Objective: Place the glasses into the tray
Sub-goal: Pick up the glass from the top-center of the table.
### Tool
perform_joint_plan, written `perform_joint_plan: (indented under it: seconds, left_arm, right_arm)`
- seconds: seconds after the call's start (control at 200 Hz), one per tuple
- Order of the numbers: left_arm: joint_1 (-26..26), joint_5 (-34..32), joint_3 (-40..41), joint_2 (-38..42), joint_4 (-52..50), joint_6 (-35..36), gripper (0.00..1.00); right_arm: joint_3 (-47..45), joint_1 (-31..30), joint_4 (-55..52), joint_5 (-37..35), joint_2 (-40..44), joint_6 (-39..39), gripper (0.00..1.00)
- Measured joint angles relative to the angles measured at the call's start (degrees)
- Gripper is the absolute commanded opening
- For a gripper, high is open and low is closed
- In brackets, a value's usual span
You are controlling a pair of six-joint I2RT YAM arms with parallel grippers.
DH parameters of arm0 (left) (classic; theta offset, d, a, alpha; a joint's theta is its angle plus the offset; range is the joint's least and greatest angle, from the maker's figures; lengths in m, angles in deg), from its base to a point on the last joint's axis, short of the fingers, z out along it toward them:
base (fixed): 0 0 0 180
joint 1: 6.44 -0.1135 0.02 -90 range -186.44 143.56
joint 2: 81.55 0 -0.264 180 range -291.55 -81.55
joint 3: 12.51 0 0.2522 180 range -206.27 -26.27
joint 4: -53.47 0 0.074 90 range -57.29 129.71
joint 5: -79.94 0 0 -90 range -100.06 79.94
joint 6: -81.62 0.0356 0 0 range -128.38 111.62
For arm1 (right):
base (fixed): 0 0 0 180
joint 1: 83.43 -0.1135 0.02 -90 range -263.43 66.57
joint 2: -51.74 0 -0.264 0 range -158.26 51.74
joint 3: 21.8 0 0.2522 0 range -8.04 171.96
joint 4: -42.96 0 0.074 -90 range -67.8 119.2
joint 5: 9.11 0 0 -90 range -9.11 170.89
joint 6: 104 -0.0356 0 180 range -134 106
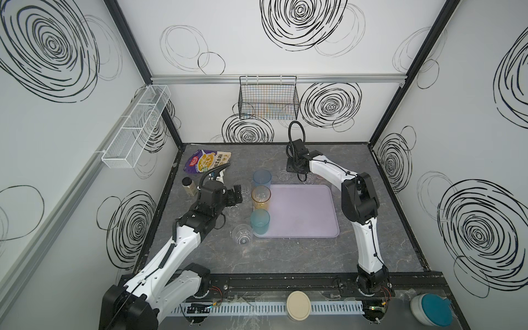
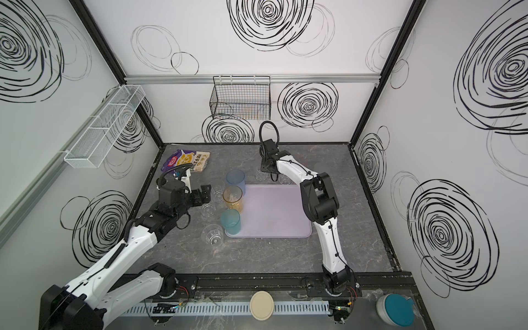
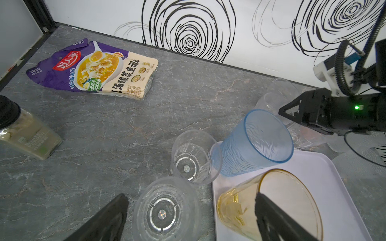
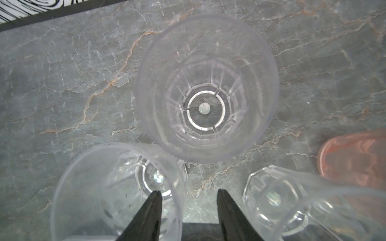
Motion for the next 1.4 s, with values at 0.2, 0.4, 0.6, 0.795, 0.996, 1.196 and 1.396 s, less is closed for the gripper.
perform_joint_plan:
  seconds: [0.2, 0.4, 0.6, 0.795, 0.996, 1.196, 1.396]
  left_arm:
    - [-0.09, -0.02, 0.0, -0.02, 0.04, 0.04, 0.97]
    - [-0.87, -0.02, 0.02, -0.68, 0.07, 0.04, 0.97]
    - [-0.96, 0.15, 0.02, -1.33, 0.11, 0.02, 0.97]
    - [-1.14, 0.24, 0.13, -1.66, 0.17, 0.02, 0.97]
    - [-1.11, 0.35, 0.15, -2.29, 0.2, 0.02, 0.97]
    - [-0.39, 0.2, 0.22, -2.62, 0.17, 0.02, 0.98]
    - [2.25, -0.94, 0.22, -3.54, 0.09, 0.02, 0.99]
  right_arm:
    - [0.61, -0.15, 0.46, -0.59, -1.09, 1.29, 0.26]
    - [0.61, -1.27, 0.24, -3.93, -1.05, 3.52, 0.14]
    - [0.61, -3.08, -0.61, -6.84, 0.11, 5.33, 0.1]
    - [0.57, -4.15, -2.56, -8.28, 3.45, 6.62, 0.06]
    - [-3.56, -4.33, -2.8, -7.8, 12.57, 7.37, 0.05]
    - [-13.62, -4.74, -2.84, -6.21, 21.35, 7.37, 0.05]
    - [-21.68, -7.98, -3.15, -4.79, 22.23, 7.06, 0.05]
